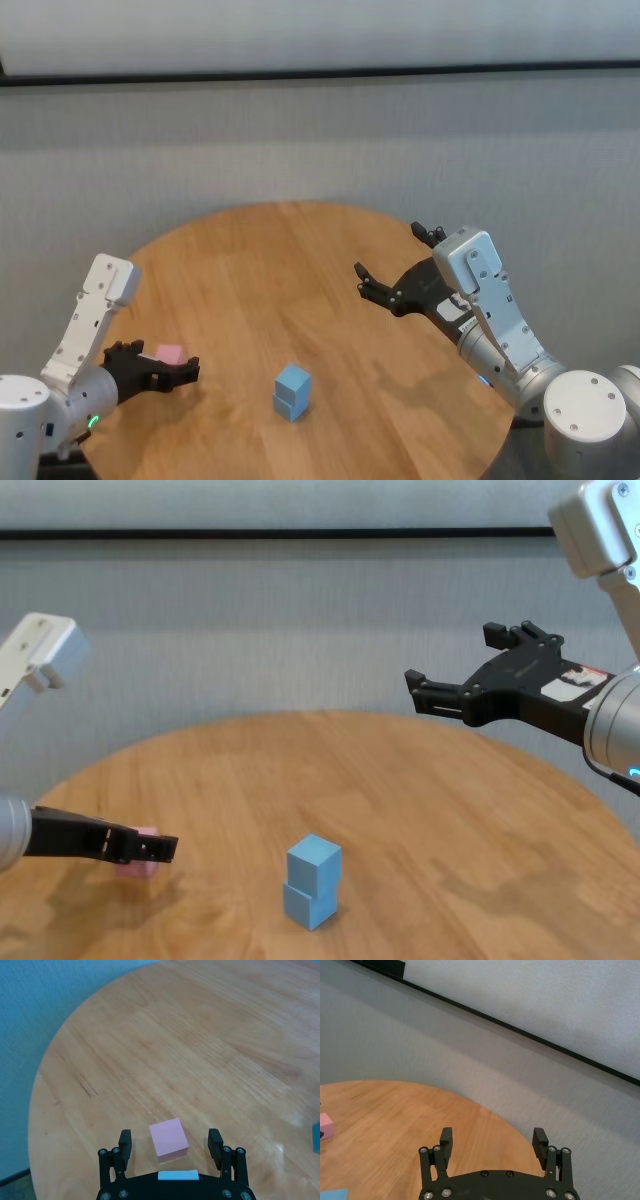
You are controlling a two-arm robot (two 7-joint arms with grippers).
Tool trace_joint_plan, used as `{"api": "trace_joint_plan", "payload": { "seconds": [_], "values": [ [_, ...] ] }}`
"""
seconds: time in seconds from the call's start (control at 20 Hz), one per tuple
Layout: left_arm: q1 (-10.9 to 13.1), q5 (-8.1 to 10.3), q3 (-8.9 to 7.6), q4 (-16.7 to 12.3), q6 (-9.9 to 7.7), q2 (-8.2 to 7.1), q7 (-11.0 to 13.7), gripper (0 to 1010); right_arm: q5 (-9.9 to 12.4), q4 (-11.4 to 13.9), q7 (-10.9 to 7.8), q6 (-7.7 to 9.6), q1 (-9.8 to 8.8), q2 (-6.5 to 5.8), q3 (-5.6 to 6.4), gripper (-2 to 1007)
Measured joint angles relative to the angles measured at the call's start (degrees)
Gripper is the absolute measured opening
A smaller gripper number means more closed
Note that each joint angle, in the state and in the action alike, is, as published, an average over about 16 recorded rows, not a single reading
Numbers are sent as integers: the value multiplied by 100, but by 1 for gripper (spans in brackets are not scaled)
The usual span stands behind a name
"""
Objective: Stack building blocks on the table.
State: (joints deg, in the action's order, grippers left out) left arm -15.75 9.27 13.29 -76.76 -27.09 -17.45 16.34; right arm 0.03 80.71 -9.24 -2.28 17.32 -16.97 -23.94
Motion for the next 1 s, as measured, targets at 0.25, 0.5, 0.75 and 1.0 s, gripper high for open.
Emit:
{"api": "trace_joint_plan", "payload": {
  "seconds": [0.25,0.5,0.75,1.0],
  "values": [
    [-87,-31,15,151,38,37,30,1003,0,0,0,0,0,0,0,1005],
    [-158,-73,44,278,64,51,49,1003,0,0,0,0,0,0,0,1004],
    [-200,-111,65,348,74,49,49,1003,0,0,0,0,0,0,0,1004],
    [-215,-129,77,373,73,46,50,977,0,0,0,0,0,0,0,1004]
  ]
}}
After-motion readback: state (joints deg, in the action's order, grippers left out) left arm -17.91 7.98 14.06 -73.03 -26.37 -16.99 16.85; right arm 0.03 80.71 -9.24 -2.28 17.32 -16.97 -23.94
